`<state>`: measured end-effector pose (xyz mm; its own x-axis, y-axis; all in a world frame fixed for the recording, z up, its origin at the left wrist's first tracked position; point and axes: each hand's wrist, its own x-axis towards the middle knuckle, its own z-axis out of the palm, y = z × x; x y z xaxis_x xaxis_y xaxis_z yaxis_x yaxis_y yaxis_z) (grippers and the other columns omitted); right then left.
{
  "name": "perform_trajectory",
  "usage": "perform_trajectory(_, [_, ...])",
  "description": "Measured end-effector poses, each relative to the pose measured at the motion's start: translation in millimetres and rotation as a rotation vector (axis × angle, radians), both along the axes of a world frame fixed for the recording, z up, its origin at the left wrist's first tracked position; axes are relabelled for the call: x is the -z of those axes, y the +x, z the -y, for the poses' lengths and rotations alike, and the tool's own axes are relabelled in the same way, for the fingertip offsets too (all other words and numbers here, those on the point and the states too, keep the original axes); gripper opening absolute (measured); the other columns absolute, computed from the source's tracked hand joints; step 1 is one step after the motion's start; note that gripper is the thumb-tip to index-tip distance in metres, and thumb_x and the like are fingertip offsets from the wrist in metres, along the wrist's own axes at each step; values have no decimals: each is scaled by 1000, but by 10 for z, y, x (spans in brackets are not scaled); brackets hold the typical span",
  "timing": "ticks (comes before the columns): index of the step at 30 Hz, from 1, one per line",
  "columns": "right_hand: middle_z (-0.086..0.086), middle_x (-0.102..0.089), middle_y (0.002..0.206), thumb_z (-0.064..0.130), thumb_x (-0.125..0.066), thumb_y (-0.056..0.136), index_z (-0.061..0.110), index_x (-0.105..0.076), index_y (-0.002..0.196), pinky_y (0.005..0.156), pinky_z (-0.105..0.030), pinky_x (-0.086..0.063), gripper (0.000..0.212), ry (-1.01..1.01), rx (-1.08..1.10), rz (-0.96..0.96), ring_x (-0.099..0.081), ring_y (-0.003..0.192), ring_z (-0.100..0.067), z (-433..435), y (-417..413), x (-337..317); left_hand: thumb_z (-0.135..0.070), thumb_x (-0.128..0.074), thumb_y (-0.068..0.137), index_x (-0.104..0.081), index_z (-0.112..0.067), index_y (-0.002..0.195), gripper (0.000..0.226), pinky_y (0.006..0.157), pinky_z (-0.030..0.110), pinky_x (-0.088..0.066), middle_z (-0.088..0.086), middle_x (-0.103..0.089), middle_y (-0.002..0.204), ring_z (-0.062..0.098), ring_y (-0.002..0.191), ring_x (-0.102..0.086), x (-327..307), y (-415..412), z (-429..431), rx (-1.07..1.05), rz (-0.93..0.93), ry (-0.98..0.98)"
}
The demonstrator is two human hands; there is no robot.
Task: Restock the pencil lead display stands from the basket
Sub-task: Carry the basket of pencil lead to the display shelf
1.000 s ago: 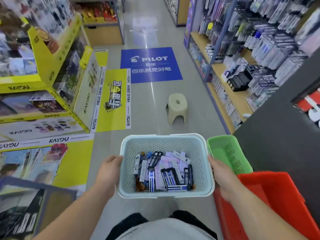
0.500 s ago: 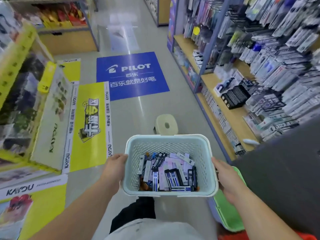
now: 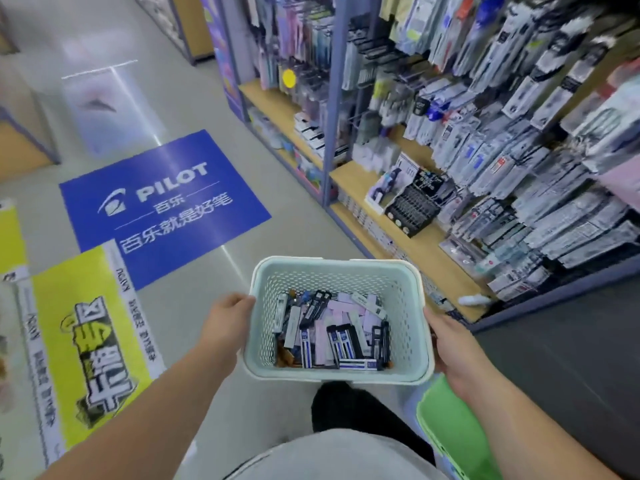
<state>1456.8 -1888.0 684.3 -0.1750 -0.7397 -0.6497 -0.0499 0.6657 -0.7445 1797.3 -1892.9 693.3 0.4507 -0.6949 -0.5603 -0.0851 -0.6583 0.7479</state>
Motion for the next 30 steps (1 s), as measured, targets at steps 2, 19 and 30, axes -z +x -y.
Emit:
perform_trajectory(2, [-8,-77,106,47,-54,102,17,-75,109,98,-56,-54,37,-13,21,28,-72,103,-29,427,-43,89,-20,-55,98,-68,-11,91,17,58,30,-41,9,-66,84,21,70,-57,26,-65,499,38,-2,5])
perform_trajectory(19, [-2,-78,97,54,-52,101,20,-71,108,94,-52,-56,39,78,305,80,-73,96,-28,3147,-459,423,-22,-54,99,-68,-13,95,17,61,31,-46,9,-68,91,24,78,-63,167,-679,4135,311,72,52])
perform_trajectory(30, [-9,-75,104,62,-58,92,22,-74,105,94,-57,-56,45,323,869,10,-71,97,-33,3924,230,1388,-34,-53,98,-64,-4,100,32,71,34,-41,15,-62,86,25,75,-54,1237,-817,6240,929,106,171])
